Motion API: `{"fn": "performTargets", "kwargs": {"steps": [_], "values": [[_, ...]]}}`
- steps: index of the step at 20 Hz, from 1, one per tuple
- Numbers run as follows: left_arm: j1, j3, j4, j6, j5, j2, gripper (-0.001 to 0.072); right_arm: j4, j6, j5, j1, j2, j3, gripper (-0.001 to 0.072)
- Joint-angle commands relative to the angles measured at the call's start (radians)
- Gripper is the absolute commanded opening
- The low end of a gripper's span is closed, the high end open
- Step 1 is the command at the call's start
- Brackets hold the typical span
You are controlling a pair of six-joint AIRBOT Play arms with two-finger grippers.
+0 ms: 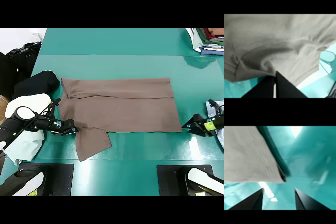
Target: Fold the shirts.
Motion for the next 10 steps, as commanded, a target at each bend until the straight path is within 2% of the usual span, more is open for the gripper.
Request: {"fn": "performTargets", "kwargs": {"steps": [1, 6, 7, 8, 9, 10], "values": [[0.0, 0.004, -0.003, 0.006, 0.003, 0.0, 0.0025, 0.146, -0.034, -0.089, -0.036, -0.021, -0.112, 0.0431], [0.0, 0.004, -0.002, 0.006, 0.004, 0.0, 0.0025, 0.171, -0.034, -0.137, -0.036, 0.005, -0.123, 0.0422], [0.0, 0.004, -0.003, 0.006, 0.004, 0.0, 0.0025, 0.169, -0.034, -0.132, -0.036, 0.005, -0.124, 0.0392], [0.0, 0.004, -0.003, 0.006, 0.004, 0.001, 0.0025, 0.169, -0.034, -0.129, -0.036, 0.005, -0.123, 0.0294], [0.0, 0.004, -0.002, 0.006, 0.002, 0.0, 0.0025, 0.17, -0.034, -0.13, -0.034, 0.005, -0.123, 0.0281], [0.0, 0.004, -0.002, 0.006, -0.002, 0.0, 0.0024, 0.169, -0.036, -0.129, -0.032, 0.005, -0.123, 0.0157]]}}
